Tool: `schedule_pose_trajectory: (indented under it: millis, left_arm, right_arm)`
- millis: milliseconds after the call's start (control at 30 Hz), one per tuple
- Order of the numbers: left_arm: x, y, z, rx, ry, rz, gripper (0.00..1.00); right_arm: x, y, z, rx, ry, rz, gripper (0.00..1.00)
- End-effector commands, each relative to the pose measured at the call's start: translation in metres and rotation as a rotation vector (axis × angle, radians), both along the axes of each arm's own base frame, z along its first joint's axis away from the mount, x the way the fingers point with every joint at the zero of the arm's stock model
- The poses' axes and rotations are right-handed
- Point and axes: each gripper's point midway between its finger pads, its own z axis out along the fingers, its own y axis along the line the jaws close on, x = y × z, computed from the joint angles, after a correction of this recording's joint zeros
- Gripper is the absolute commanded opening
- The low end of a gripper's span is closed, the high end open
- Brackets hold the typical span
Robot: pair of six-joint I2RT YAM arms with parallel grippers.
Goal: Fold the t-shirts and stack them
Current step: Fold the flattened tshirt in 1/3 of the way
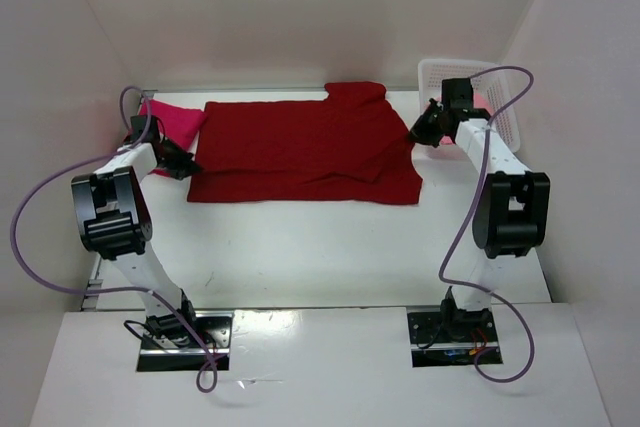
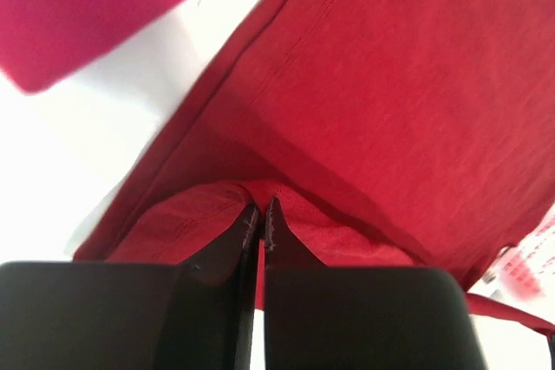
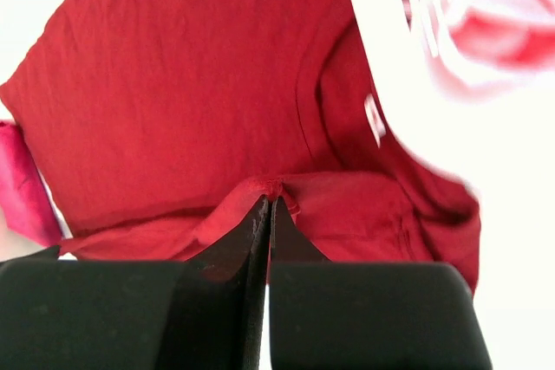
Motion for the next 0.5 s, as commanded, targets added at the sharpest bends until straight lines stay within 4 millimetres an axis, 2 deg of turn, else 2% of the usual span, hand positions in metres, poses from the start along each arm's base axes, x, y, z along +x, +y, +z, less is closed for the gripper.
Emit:
schedule_pose_trajectory:
  millis: [0,33,100,167,200,267,300,333,367,400,433,467]
  left_arm:
    - [0.032,0.007,0.019,0.023,-0.094,0.031,0.03]
    - [0.038,0.008,0.022,0.022,-0.118,0.041,0.04]
    - [0.040,0.004,0.014,0.013,-0.108,0.037,0.06]
    - [0.049,0.001,0.022,0.015,-0.143,0.036,0.06]
    - [0.051,0.002,0.019,0.015,-0.143,0.036,0.10]
    - [0.051,0.002,0.020,0.009,-0.141,0.044,0.19]
    - [0.051,0.002,0.027,0.013,-0.158,0.043,0.25]
    - [0.052,0.002,0.033,0.016,-0.171,0.043,0.36]
    - [0.047,0.001,0.036,0.016,-0.168,0.043,0.39]
    - [0.045,0.008,0.052,0.040,-0.202,0.064,0.41]
    - [0.036,0.008,0.052,0.055,-0.196,0.065,0.42]
    - [0.031,0.012,0.070,0.073,-0.236,0.080,0.42]
  right_arm:
    - [0.036,-0.011,0.021,-0.040,-0.100,-0.010,0.00]
    - [0.040,-0.013,0.018,-0.047,-0.097,-0.017,0.00]
    - [0.049,-0.013,0.014,-0.047,-0.100,-0.017,0.00]
    - [0.058,-0.013,0.019,-0.047,-0.116,-0.017,0.02]
    - [0.062,-0.013,0.015,-0.047,-0.110,-0.017,0.04]
    - [0.066,-0.008,0.020,-0.021,-0.121,-0.006,0.19]
    - [0.066,-0.006,0.028,-0.011,-0.143,0.004,0.24]
    - [0.065,-0.006,0.035,-0.011,-0.156,0.004,0.31]
    - [0.059,-0.004,0.035,-0.002,-0.151,0.014,0.31]
    - [0.056,-0.004,0.041,-0.002,-0.167,0.014,0.32]
    - [0.043,-0.003,0.049,-0.002,-0.178,0.014,0.32]
    - [0.035,-0.003,0.053,-0.002,-0.181,0.014,0.32]
